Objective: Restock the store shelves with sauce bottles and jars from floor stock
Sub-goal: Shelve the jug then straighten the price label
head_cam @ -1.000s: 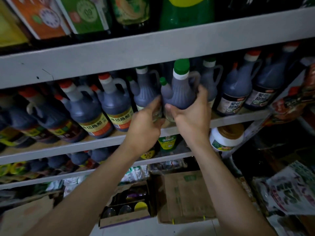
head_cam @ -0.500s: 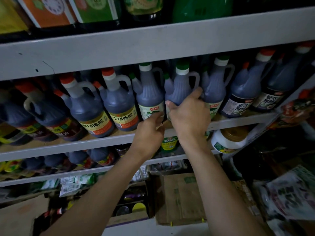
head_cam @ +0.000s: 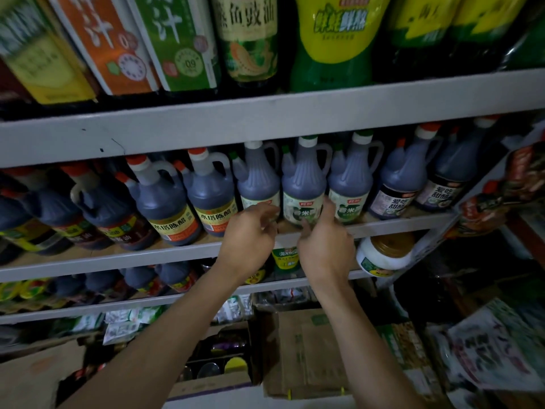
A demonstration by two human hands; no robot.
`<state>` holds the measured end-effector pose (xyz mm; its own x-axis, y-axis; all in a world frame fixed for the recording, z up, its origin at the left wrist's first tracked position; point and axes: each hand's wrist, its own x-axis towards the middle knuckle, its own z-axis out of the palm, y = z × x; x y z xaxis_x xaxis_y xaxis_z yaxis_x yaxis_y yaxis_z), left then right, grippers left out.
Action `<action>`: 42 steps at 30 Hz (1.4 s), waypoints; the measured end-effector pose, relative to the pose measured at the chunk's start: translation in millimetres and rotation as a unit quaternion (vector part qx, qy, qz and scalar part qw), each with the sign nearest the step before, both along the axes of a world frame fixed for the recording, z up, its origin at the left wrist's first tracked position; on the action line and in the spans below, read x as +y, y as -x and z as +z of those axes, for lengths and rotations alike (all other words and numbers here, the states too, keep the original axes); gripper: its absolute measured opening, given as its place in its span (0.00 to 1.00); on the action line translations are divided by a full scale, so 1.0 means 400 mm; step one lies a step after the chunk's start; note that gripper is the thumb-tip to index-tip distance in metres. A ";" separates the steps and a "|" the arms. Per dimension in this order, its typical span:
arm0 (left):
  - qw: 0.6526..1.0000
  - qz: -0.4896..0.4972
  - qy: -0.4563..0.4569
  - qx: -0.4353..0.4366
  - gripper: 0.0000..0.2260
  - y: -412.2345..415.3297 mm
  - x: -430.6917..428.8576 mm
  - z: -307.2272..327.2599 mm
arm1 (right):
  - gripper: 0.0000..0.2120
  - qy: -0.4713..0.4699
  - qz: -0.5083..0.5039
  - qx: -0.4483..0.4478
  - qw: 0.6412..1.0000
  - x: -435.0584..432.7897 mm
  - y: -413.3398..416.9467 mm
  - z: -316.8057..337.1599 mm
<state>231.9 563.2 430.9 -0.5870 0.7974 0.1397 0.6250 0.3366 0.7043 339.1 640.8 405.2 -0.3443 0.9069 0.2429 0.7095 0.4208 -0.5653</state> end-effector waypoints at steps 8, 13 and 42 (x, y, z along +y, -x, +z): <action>0.985 -0.010 -0.111 0.133 0.08 -0.090 -0.163 0.444 | 0.10 0.007 0.206 0.246 0.947 -0.140 -0.148 0.416; 0.972 0.042 -0.143 0.179 0.11 -0.113 -0.269 0.744 | 0.07 0.031 0.284 0.284 0.915 -0.149 -0.178 0.734; 0.958 0.047 -0.258 0.119 0.05 0.390 -0.660 1.287 | 0.11 -0.071 0.266 0.263 0.924 -0.539 0.304 1.319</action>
<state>76.1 299.3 945.6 -0.5547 0.5321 0.6397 0.7728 0.0445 0.6331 217.7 425.3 932.9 -0.5330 0.5888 0.6076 0.0220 0.7275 -0.6857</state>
